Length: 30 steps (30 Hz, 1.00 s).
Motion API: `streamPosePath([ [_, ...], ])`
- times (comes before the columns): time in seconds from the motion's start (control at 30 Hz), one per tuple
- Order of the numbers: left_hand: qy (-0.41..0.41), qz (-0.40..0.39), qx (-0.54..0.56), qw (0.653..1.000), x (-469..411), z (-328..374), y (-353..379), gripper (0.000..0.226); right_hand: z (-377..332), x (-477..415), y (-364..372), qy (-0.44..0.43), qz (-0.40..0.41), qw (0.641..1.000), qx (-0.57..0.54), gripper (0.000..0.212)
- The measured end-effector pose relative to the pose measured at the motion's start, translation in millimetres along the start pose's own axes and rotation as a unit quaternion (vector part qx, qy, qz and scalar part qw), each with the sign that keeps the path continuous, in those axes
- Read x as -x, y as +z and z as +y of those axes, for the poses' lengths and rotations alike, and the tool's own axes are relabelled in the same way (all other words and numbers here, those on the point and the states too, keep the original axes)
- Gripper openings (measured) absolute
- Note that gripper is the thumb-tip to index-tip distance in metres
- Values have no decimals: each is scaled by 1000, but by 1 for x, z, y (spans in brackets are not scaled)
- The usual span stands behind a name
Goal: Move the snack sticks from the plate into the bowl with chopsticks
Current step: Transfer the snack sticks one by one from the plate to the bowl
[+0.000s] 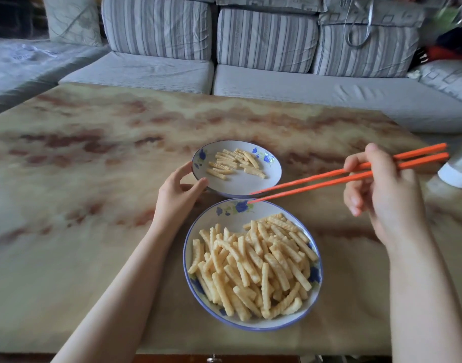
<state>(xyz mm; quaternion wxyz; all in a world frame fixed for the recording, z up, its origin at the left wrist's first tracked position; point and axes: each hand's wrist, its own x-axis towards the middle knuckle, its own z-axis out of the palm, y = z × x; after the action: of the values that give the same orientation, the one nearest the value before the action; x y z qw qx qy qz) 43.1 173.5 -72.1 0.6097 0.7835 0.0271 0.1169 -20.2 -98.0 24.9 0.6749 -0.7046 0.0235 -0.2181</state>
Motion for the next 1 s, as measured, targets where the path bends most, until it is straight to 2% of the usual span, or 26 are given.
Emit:
streamPosePath([
  [0.2, 7, 1, -6, 1000, 0, 1, 0, 43, -14, 2, -19, -2, -21, 999, 33, 54],
  [0.53, 6, -4, -9, 1000, -2, -2, 0, 45, -9, 4, -4, 24, -56, 995, 83, 46],
  [0.77, 10, -2, -8, 1000, -2, -2, -1, 45, -6, 6, 5, 33, -29, 998, 43, 49],
  [1.0, -3, -1, -2, 1000, -1, -1, 0, 43, -5, 5, 9, -1, 32, 998, -45, 48],
])
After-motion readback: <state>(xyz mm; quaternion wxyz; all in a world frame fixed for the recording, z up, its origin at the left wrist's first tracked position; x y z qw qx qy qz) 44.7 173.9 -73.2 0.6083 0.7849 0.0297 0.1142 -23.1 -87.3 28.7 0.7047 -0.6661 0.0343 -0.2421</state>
